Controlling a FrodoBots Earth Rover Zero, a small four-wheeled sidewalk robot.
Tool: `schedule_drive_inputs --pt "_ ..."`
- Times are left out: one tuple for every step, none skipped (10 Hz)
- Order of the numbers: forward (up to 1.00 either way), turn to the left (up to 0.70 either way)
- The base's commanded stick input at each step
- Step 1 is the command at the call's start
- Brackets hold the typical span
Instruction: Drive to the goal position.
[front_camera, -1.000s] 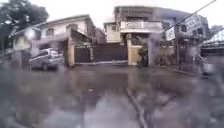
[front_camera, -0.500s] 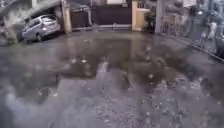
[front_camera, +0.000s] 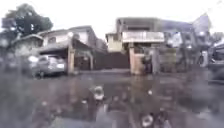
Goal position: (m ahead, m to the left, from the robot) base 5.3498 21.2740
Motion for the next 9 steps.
schedule_drive_inputs --pt "0.70 0.27" --pt "0.70 0.27" --pt "0.70 0.27" --pt "0.70 0.27" --pt "0.70 0.27" --pt "0.70 0.27" --pt "0.70 0.27" --pt "0.70 0.27" --pt "0.70 0.27"
